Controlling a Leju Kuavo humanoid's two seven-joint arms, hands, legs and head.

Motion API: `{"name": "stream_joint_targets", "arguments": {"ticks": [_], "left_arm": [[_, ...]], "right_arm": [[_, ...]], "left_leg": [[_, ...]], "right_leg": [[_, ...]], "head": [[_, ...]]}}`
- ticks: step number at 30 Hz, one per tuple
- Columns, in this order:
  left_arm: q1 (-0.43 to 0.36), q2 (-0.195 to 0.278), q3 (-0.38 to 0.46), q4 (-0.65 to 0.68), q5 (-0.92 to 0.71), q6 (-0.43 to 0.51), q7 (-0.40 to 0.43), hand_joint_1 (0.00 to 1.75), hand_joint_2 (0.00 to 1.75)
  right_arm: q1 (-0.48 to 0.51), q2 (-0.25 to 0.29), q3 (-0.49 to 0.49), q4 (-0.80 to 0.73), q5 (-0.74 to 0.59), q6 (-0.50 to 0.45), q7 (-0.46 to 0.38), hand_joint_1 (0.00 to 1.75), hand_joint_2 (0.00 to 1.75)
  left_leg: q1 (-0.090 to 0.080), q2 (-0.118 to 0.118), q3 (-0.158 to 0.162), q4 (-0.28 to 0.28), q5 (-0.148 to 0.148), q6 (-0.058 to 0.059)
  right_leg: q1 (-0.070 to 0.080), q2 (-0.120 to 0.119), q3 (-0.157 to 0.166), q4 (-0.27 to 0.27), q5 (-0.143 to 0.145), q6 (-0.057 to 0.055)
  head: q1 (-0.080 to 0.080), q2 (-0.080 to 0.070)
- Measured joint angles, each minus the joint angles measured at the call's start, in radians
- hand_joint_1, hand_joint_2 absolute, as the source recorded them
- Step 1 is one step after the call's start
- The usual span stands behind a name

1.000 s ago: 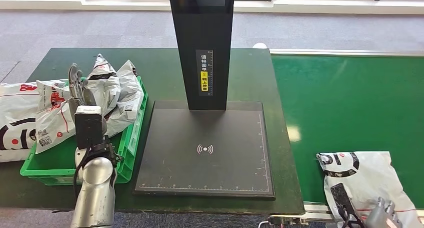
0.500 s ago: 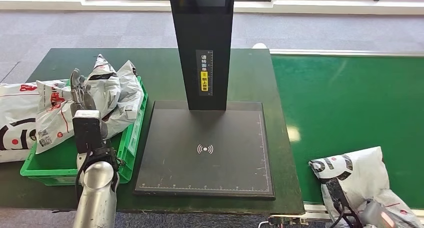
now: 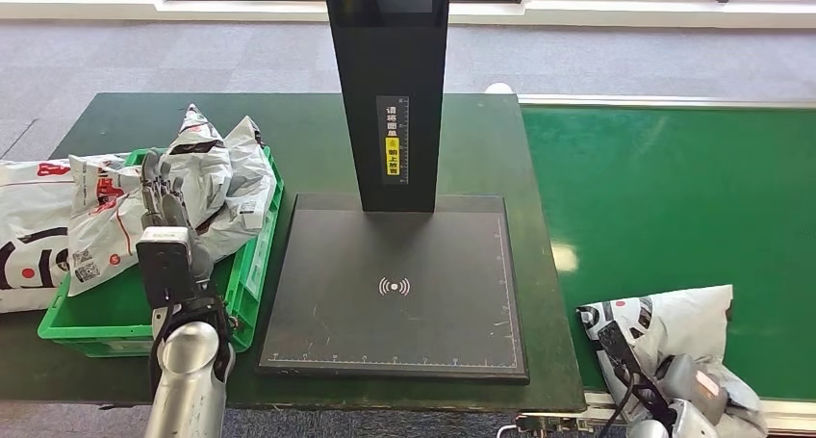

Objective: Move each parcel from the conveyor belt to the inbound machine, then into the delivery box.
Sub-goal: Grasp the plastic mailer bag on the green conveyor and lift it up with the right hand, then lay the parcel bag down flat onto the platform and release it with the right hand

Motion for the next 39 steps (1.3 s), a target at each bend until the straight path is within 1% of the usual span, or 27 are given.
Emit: {"name": "stream_joint_targets", "arguments": {"ticks": [3,4,7,9,10,12,13,15,16,18,24,28,31,33,35,37,39], "left_arm": [[0.029,0.000,0.000,-0.014,0.003,0.000,-0.006,0.00,0.00],[0.037,0.000,0.000,-0.019,0.004,0.000,-0.007,0.00,0.00],[0.050,-0.001,0.000,-0.028,0.004,0.000,-0.009,0.00,0.00],[0.055,-0.001,0.000,-0.031,0.004,0.001,-0.009,0.00,0.00],[0.058,-0.001,0.000,-0.033,0.004,0.002,-0.010,0.00,0.00],[0.063,-0.002,-0.001,-0.036,0.004,0.004,-0.011,0.00,0.00],[0.065,-0.003,-0.002,-0.037,0.004,0.007,-0.013,0.00,0.00],[0.066,-0.004,-0.002,-0.037,0.006,0.013,-0.016,0.00,0.00],[0.067,-0.005,-0.003,-0.037,0.007,0.016,-0.017,0.00,0.00],[0.067,-0.006,-0.003,-0.037,0.008,0.020,-0.019,0.00,0.00],[0.070,-0.010,-0.003,-0.037,0.013,0.021,-0.022,0.00,0.00],[0.071,-0.014,-0.003,-0.040,0.014,0.022,-0.024,0.00,0.00],[0.071,-0.016,-0.006,-0.043,0.014,0.021,-0.024,0.00,0.00],[0.065,-0.017,-0.013,-0.039,0.014,0.018,-0.024,0.00,0.00],[0.046,-0.018,-0.022,-0.021,0.014,0.011,-0.024,0.00,0.00],[0.011,-0.020,-0.038,0.012,0.017,0.005,-0.029,0.00,0.00],[-0.029,-0.023,-0.059,0.055,0.027,0.002,-0.040,0.00,0.00]], "right_arm": [[-0.005,0.003,0.007,-0.041,-0.050,-0.119,-0.029,1.75,1.75],[-0.009,0.004,0.007,-0.059,-0.061,-0.144,-0.036,1.75,1.75],[-0.017,0.008,0.008,-0.103,-0.080,-0.169,-0.048,1.75,1.75],[-0.015,0.014,0.009,-0.128,-0.121,-0.216,-0.083,1.75,1.75],[-0.011,0.019,0.009,-0.147,-0.162,-0.255,-0.116,1.75,1.75],[-0.002,0.033,0.012,-0.201,-0.295,-0.332,-0.213,1.75,1.75],[0.005,0.041,0.016,-0.233,-0.377,-0.354,-0.270,1.75,1.75],[0.021,0.057,0.032,-0.296,-0.528,-0.368,-0.377,1.75,1.75],[0.028,0.065,0.043,-0.325,-0.578,-0.368,-0.414,1.75,1.75],[0.038,0.076,0.060,-0.368,-0.629,-0.368,-0.454,1.75,1.75],[0.056,0.097,0.088,-0.435,-0.715,-0.366,-0.523,1.75,1.75],[0.062,0.109,0.097,-0.459,-0.738,-0.365,-0.541,1.75,1.75],[0.065,0.117,0.107,-0.472,-0.779,-0.344,-0.571,1.75,1.75],[0.061,0.122,0.125,-0.476,-0.837,-0.295,-0.614,1.75,1.75],[0.038,0.127,0.161,-0.457,-0.913,-0.209,-0.660,1.75,1.75],[-0.009,0.132,0.216,-0.397,-0.989,-0.111,-0.698,1.75,1.75],[-0.072,0.143,0.285,-0.297,-1.054,-0.020,-0.734,1.75,1.75]], "left_leg": [[0.000,0.000,0.000,0.000,0.000,0.000],[0.000,0.000,0.000,0.000,0.000,0.000],[0.000,-0.001,0.000,0.000,0.000,0.000],[-0.001,-0.001,0.000,0.000,0.000,0.000],[-0.001,-0.001,0.000,0.000,0.000,0.000],[-0.001,-0.001,0.000,0.000,0.000,0.000],[-0.001,-0.001,0.000,0.000,0.000,0.000],[0.000,-0.001,0.000,0.000,0.000,0.000],[0.000,-0.001,0.000,0.000,0.000,0.000],[0.000,-0.001,0.000,0.000,0.000,0.000],[0.000,-0.001,0.000,0.000,0.000,0.000],[0.000,-0.001,0.000,0.000,0.000,0.000],[0.000,-0.001,0.000,0.000,0.000,0.000],[0.000,-0.001,0.000,0.000,0.000,0.000],[0.000,0.000,-0.001,0.000,0.000,0.000],[0.000,0.001,-0.001,0.000,0.001,0.000],[0.000,0.001,-0.001,0.000,0.004,-0.001]], "right_leg": [[0.000,0.000,0.000,0.000,0.000,0.000],[0.000,-0.001,0.000,0.000,0.000,0.000],[0.000,-0.001,0.000,0.000,0.000,0.000],[-0.001,-0.001,0.000,0.000,0.000,0.000],[-0.001,-0.002,0.000,0.000,0.000,0.000],[0.000,-0.002,0.000,0.000,0.000,0.000],[0.000,-0.002,0.000,0.000,0.000,0.000],[0.000,-0.001,0.000,0.000,-0.001,0.000],[0.000,-0.001,0.000,0.000,-0.001,0.000],[0.000,-0.001,-0.001,0.000,-0.001,0.000],[0.000,-0.001,0.000,0.000,-0.001,0.000],[0.000,-0.001,0.000,0.000,-0.001,0.000],[0.000,-0.001,0.000,0.000,-0.001,0.000],[0.000,-0.001,0.000,0.000,-0.001,0.000],[0.000,-0.001,0.000,0.000,0.000,0.000],[0.000,0.000,0.000,0.000,0.001,0.000],[0.000,0.000,-0.001,0.001,0.003,-0.001]], "head": [[0.000,0.000],[0.000,0.000],[0.000,0.000],[0.000,0.000],[0.000,0.000],[0.000,0.000],[0.000,0.000],[0.000,0.000],[0.000,0.000],[0.000,0.000],[0.000,0.000],[0.000,0.000],[0.000,0.000],[0.000,0.000],[0.000,0.000],[0.000,0.000],[0.000,0.000]]}}
